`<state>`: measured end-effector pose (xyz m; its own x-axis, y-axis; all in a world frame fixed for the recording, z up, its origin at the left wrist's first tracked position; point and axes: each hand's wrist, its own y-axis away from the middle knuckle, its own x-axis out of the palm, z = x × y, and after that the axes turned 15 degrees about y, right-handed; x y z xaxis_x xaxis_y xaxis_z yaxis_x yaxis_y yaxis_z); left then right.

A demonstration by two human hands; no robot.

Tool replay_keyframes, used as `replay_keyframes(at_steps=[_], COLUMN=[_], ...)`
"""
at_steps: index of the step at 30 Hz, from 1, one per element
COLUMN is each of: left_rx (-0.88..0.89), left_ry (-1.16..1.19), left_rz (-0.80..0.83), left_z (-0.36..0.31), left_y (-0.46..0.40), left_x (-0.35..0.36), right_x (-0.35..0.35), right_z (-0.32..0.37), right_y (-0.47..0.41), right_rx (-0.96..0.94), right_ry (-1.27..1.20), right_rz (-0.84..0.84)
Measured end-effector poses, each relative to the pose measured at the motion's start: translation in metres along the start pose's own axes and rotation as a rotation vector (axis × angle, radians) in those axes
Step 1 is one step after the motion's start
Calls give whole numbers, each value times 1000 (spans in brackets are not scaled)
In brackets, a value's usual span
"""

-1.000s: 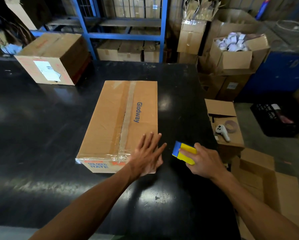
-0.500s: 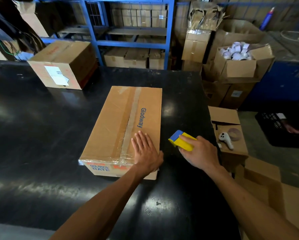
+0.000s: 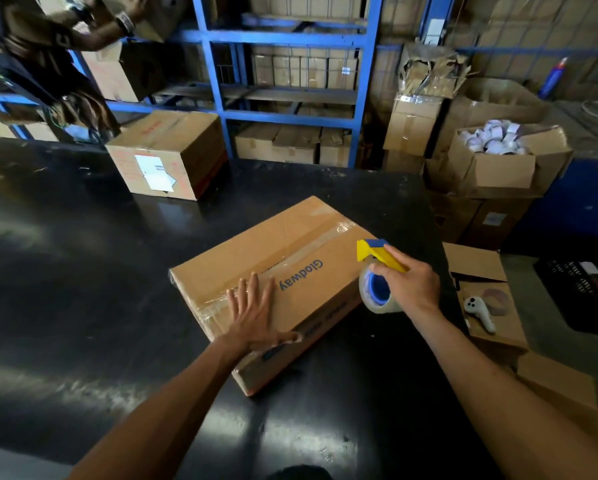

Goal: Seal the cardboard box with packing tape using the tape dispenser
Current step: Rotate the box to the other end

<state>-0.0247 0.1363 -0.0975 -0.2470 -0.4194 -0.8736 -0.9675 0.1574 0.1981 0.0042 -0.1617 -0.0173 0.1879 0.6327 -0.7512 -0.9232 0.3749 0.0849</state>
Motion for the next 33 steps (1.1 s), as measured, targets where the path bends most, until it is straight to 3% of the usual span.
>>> replay_keyframes(at_steps=[5,11,14,16,20,25,33], left_rx=[23,214,207,180,119,256,563], left_ry=[-47,-239,-354,-312,4,-261,-674], left_rz=[141,387,542,536,320,461,687], left_z=[-2,84,118,117,65,31,46], left_y=[-7,-16,-22,-22,-31,-42,-110], left_x=[-6,-76,-117,-123,-88,-44,-113], right_x=[11,32,38,41,45,36,14], right_z=[24,50,61,67,74,69,47], right_y=[4,15,20,25,34,43,54], right_rx=[58,131,149,161,191,231,310], right_ry=[-53,-183,-215,-228,-258,-280,-325], right_rz=[31,-6,-22,-37,-56,-86,-85])
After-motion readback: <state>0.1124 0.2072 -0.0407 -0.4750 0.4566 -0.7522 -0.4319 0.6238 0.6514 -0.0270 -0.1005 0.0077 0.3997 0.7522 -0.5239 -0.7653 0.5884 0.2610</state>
